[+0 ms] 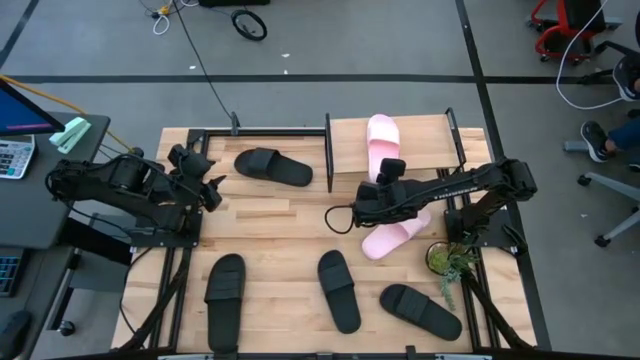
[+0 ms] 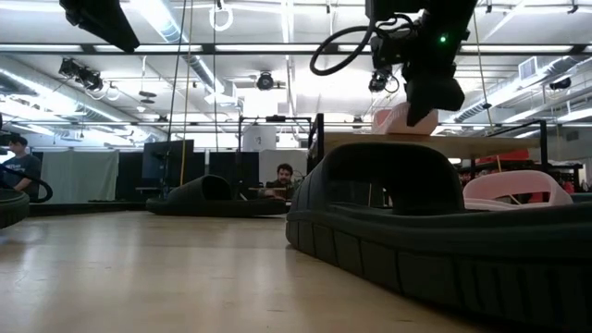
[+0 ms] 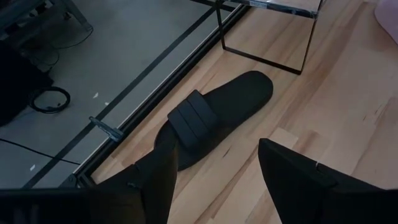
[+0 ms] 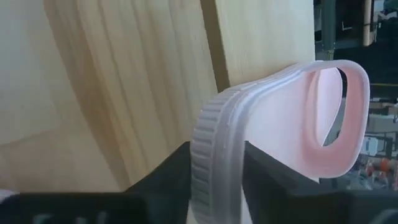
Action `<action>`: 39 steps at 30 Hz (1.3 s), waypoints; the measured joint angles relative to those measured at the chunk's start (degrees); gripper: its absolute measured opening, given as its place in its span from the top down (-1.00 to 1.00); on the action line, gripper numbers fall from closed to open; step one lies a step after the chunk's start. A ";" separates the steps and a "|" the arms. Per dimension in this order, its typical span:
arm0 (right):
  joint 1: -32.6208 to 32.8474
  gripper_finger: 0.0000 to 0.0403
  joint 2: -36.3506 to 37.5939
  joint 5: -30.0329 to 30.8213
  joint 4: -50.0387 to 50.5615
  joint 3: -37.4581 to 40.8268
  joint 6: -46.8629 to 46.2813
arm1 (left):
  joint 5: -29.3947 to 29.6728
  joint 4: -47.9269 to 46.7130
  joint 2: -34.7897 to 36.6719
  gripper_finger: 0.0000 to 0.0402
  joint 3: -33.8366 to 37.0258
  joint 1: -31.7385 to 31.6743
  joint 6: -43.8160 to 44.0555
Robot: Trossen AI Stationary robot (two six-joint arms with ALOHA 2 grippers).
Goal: Pick and place slides into the shelf
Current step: Put the left pink slide on the shelf
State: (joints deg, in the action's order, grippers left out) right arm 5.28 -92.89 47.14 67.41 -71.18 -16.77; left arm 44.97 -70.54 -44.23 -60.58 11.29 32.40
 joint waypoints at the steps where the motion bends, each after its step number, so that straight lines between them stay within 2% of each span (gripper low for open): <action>1: 0.10 0.54 0.03 0.17 0.36 0.00 -1.37 | 0.00 0.00 0.00 -0.14 0.00 0.00 0.00; 4: 0.95 0.70 0.51 0.31 3.08 -0.03 -6.28 | 0.00 0.00 0.00 -0.14 0.00 0.00 0.00; 8: 3.92 0.70 1.91 2.00 11.40 -0.09 -13.02 | -0.02 0.00 0.00 -0.11 0.00 -0.01 0.01; 12: 7.53 0.70 3.61 7.68 21.12 -0.13 -22.70 | -0.04 0.00 0.00 -0.11 0.00 0.00 0.02; 14: 8.82 0.70 4.93 10.26 22.45 -0.13 -26.01 | -0.04 0.00 0.00 -0.12 0.00 0.00 0.02; 17: 9.86 0.70 7.48 11.22 22.53 -0.07 -25.18 | -0.09 0.00 0.00 -0.10 0.00 0.00 0.10; 23: 9.74 0.71 12.35 10.43 22.57 0.11 -20.04 | -1.58 -0.05 -0.02 -0.07 0.00 -0.02 0.11; 28: 9.46 0.71 15.86 8.99 22.56 1.21 -19.36 | -2.32 -0.78 0.00 -0.09 0.00 -0.02 0.11; 34: 9.06 0.71 20.77 5.86 22.61 10.16 -21.11 | -2.34 -1.26 -0.02 -0.05 0.00 -0.01 0.11; 39: 9.09 0.71 24.88 6.19 22.54 17.64 -23.95 | -2.33 -1.24 -0.01 -0.03 0.00 -0.02 0.50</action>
State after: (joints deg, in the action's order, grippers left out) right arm 14.37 -68.01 53.33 89.95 -53.54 -40.72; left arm 42.64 -71.79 -44.24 -60.58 11.27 32.91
